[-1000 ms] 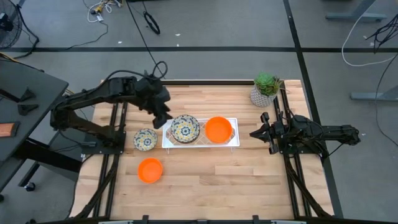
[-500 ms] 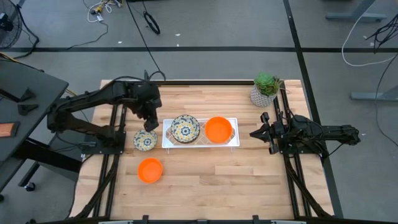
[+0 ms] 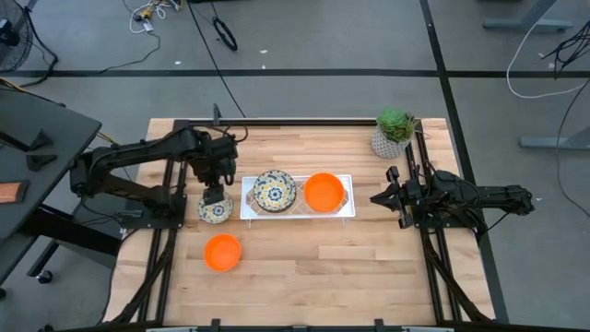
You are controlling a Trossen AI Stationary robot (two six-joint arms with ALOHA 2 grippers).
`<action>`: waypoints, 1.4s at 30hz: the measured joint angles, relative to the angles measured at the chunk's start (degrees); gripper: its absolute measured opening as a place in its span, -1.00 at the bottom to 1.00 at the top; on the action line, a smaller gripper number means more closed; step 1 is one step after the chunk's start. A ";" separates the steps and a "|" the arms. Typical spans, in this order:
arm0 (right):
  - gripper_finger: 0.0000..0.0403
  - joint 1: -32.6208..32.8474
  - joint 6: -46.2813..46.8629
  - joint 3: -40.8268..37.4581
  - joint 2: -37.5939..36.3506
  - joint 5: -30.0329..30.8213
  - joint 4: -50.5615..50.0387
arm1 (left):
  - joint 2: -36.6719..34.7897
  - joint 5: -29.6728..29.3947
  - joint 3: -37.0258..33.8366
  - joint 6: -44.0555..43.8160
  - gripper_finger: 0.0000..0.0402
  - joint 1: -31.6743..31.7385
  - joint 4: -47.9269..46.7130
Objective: Pick & Place Mini bowls
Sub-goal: Stack the white patterned bowl on the white patterned bowl on the shelf
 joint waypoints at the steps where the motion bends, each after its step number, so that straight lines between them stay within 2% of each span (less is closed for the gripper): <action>1: -0.87 0.00 -0.01 0.00 0.00 0.00 0.00 | 0.00 -0.60 -0.39 2.37 0.12 0.11 0.02; 5: -0.87 0.00 0.00 0.00 0.00 0.00 0.00 | 0.00 -4.10 -2.57 15.70 0.12 0.08 -0.07; 8: -0.87 0.01 0.00 0.00 0.00 0.00 0.00 | 0.00 -4.47 -4.56 25.17 0.12 0.08 0.03; 15: -0.87 0.01 -0.01 0.00 0.00 0.00 0.00 | 0.02 -4.97 -9.32 34.93 0.12 0.08 2.14; 18: -0.87 0.00 -0.01 0.00 0.00 0.00 0.00 | 0.02 -5.05 -10.47 34.81 0.12 0.08 3.34; 22: -0.87 0.02 0.00 0.00 0.00 0.00 0.00 | 0.32 -6.66 -11.06 29.01 0.12 0.38 4.50; 28: -0.87 0.00 0.00 0.00 0.00 0.00 0.00 | 2.30 -2.58 -11.06 20.67 0.12 3.39 6.09; 42: -0.87 0.00 -0.02 0.00 0.00 0.00 0.00 | 6.19 -1.79 -11.06 17.58 0.12 7.44 8.80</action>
